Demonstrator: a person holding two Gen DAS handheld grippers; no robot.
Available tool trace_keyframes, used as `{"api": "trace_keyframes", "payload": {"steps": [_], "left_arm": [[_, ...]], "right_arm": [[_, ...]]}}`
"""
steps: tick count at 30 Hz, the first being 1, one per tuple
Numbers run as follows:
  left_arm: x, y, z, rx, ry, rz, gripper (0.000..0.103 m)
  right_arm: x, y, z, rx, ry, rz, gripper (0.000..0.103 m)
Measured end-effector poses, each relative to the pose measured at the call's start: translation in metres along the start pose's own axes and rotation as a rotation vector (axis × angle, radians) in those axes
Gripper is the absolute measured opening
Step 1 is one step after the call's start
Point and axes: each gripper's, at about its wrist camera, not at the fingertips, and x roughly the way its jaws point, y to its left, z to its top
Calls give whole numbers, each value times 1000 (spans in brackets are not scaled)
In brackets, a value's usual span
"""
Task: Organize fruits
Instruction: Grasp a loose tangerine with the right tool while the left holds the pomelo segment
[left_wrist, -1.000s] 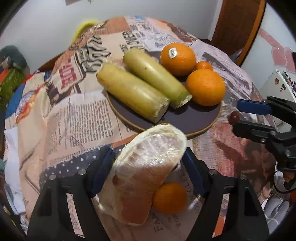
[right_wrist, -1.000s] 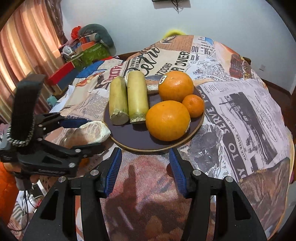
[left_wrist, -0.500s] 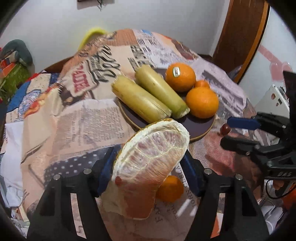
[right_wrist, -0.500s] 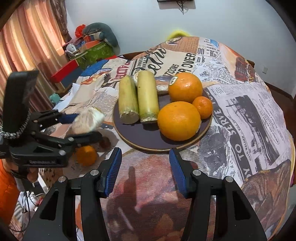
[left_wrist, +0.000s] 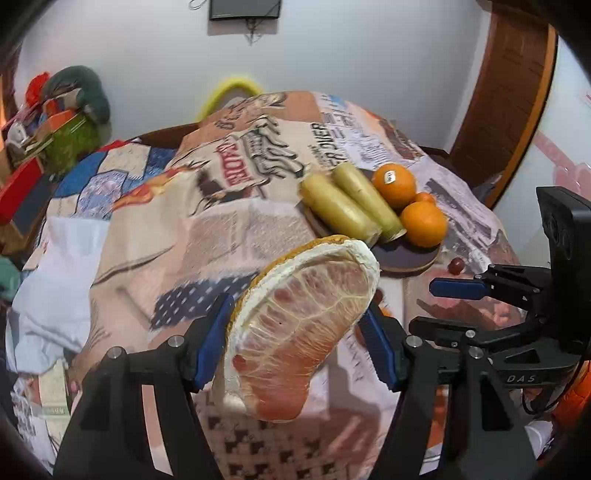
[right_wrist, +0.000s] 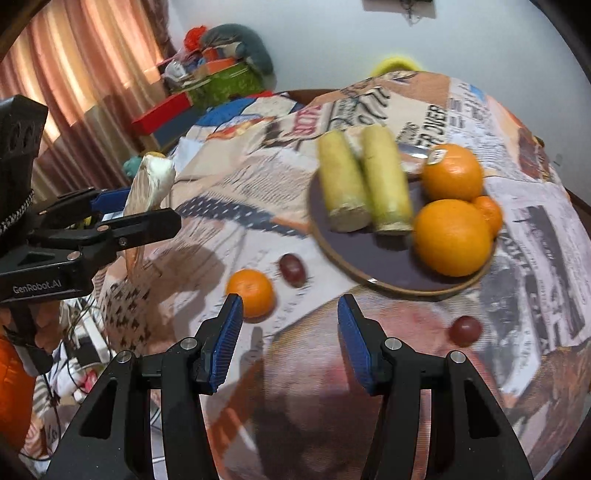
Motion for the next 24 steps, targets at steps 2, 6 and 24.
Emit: {"api": "trace_keyframes", "payload": {"steps": [2, 6, 24], "left_arm": [[0, 6, -6, -16, 10, 4, 67], [2, 18, -22, -47, 31, 19, 67], [5, 9, -20, -53, 23, 1, 67]], "right_arm": [[7, 6, 1, -9, 11, 6, 50], [20, 12, 2, -12, 34, 13, 50], [16, 14, 8, -15, 6, 27, 32]]}}
